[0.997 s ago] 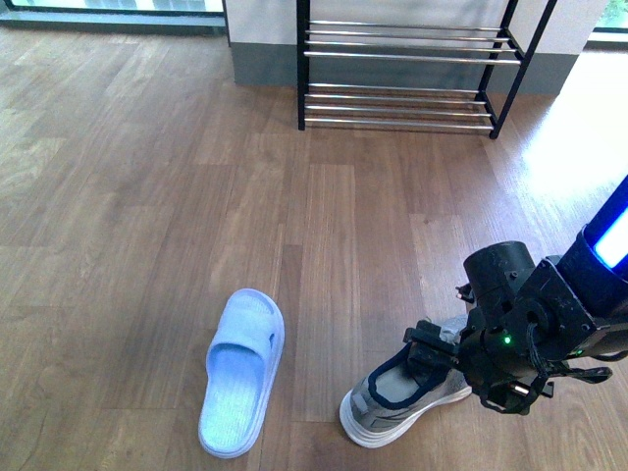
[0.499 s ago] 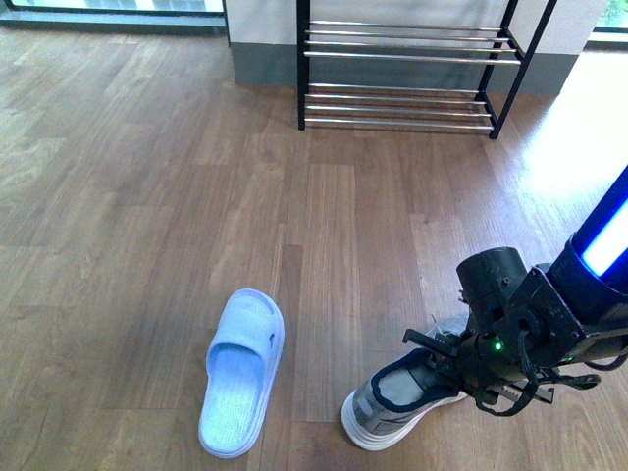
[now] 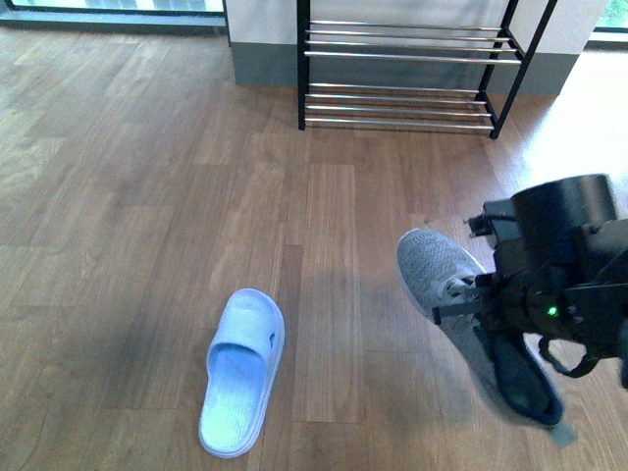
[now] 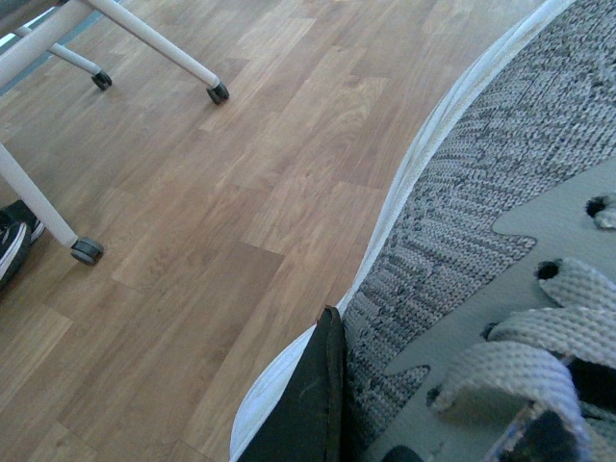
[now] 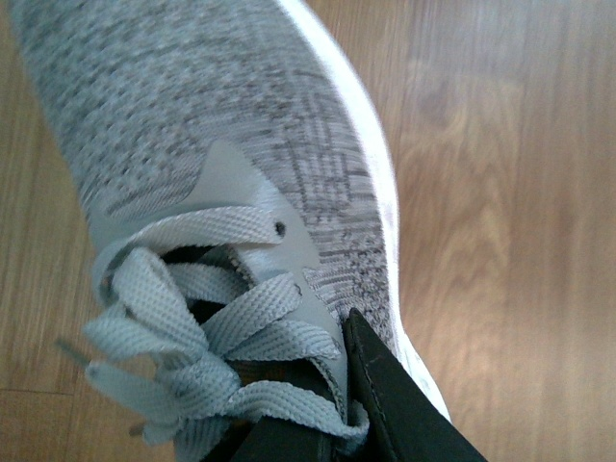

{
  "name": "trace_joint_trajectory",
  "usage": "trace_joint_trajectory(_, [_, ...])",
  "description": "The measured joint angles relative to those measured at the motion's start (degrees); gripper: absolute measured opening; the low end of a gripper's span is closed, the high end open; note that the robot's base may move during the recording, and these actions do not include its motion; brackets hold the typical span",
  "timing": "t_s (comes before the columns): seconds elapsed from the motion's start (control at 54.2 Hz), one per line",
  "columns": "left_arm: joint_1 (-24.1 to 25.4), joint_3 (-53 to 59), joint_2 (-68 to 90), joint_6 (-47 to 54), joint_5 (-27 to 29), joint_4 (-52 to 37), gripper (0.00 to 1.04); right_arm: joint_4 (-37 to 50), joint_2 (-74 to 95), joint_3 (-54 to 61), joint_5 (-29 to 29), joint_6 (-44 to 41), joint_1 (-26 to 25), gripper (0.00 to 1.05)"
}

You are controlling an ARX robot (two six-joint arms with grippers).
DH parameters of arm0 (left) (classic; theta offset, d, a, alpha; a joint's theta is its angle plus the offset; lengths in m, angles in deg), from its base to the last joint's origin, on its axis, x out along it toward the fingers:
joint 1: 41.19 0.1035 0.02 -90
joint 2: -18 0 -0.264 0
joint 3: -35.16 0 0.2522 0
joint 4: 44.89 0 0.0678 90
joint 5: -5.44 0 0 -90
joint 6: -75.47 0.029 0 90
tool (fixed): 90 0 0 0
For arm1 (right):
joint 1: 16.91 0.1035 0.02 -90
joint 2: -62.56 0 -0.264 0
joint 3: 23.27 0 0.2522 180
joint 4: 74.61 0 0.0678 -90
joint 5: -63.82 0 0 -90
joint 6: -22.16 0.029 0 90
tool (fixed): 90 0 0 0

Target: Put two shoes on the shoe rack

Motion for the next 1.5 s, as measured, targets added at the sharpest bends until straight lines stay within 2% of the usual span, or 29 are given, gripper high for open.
trace_joint_trajectory(0.129, [0.0, 0.0, 0.0, 0.0, 0.0, 0.0, 0.02, 3.3, -11.7, 8.7, 1.1, -8.5, -1.8, 0.01])
trace_joint_trajectory(0.24, [0.0, 0.0, 0.0, 0.0, 0.0, 0.0, 0.02, 2.6, -23.8, 15.5, 3.8, -13.6, -4.9, 0.01])
trace_joint_trajectory(0.499, [0.0, 0.0, 0.0, 0.0, 0.0, 0.0, 0.02, -6.1, -55.4, 25.6, 12.9, -19.1, -12.3, 0.01])
trace_joint_trajectory(0.535, [0.0, 0.0, 0.0, 0.0, 0.0, 0.0, 0.02, -8.3, -60.9, 26.9, 14.9, -19.4, -13.6, 0.01])
trace_joint_trajectory(0.646, [0.0, 0.0, 0.0, 0.0, 0.0, 0.0, 0.02, -19.3, -80.8, 30.3, 25.4, -20.6, -19.6, 0.01])
trace_joint_trajectory(0.757, [0.0, 0.0, 0.0, 0.0, 0.0, 0.0, 0.02, -23.1, -92.7, 32.4, 32.0, -21.7, -24.7, 0.01])
trace_joint_trajectory(0.849, [0.0, 0.0, 0.0, 0.0, 0.0, 0.0, 0.02, -23.1, -97.8, 32.5, 32.5, -21.9, -26.6, 0.01])
trace_joint_trajectory(1.237, [0.0, 0.0, 0.0, 0.0, 0.4, 0.0, 0.02, -23.2, -98.0, 32.5, 33.6, -22.3, -26.8, 0.01])
trace_joint_trajectory(1.496, [0.0, 0.0, 0.0, 0.0, -0.2, 0.0, 0.02, -23.3, -97.8, 32.5, 32.3, -22.3, -27.0, 0.01])
